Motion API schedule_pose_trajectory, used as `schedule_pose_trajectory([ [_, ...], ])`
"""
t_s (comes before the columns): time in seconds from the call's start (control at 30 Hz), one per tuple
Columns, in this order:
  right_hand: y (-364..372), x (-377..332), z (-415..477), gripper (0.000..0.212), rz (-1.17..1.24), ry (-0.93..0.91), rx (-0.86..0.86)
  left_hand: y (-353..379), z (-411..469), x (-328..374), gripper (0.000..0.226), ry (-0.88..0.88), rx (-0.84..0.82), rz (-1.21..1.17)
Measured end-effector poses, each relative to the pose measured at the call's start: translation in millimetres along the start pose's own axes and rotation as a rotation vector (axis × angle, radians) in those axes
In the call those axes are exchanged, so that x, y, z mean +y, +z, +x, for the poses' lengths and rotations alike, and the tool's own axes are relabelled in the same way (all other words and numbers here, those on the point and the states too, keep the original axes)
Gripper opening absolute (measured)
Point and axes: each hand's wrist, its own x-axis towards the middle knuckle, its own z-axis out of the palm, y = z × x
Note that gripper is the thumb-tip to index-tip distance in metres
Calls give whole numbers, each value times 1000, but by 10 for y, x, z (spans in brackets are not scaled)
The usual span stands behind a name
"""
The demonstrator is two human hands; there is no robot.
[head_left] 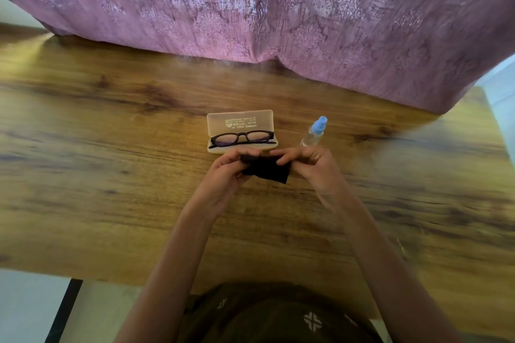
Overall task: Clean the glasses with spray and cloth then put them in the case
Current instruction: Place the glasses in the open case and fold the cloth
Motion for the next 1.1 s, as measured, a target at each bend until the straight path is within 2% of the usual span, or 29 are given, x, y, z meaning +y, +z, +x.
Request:
schedule_pose_trajectory([
  [0.1, -22, 5, 13, 38, -72, -34, -13, -6, -14, 23, 48, 33, 5, 57],
  [0.23, -68, 12, 25, 38, -151, -12, -36, -10, -28, 40, 28, -16, 62, 129],
  [0.33, -74, 2, 18, 32, -168, 22, -56, -23, -45, 34, 34, -40, 74, 256],
  [0.5, -42, -26, 19, 10, -25, 133, -12, -25, -17, 28, 29, 83, 100, 405],
  [0.57, -50, -10, 33, 38, -34, 149, 31, -19, -25, 43, 30, 111, 90, 419],
  [0.63, -50, -20, 51, 49, -40, 142, 76, -6, -42, 61, 30, 100, 63, 439],
  [0.77, -29, -54, 80, 47, -16, 142, 53, 51, -56, 83, 25, -26, -31, 501],
  [0.87, 7, -56, 103, 46, 48, 143, 59, 111, -27, 75, 17, 3, -21, 493],
  [1.0, 19, -28, 121, 50, 177, 214, 59, 130, 5, 68, 21, 58, 44, 400],
  [1.1, 26, 15, 116, 48, 229, 291, 35, 122, -1, 54, 20, 28, 46, 391],
])
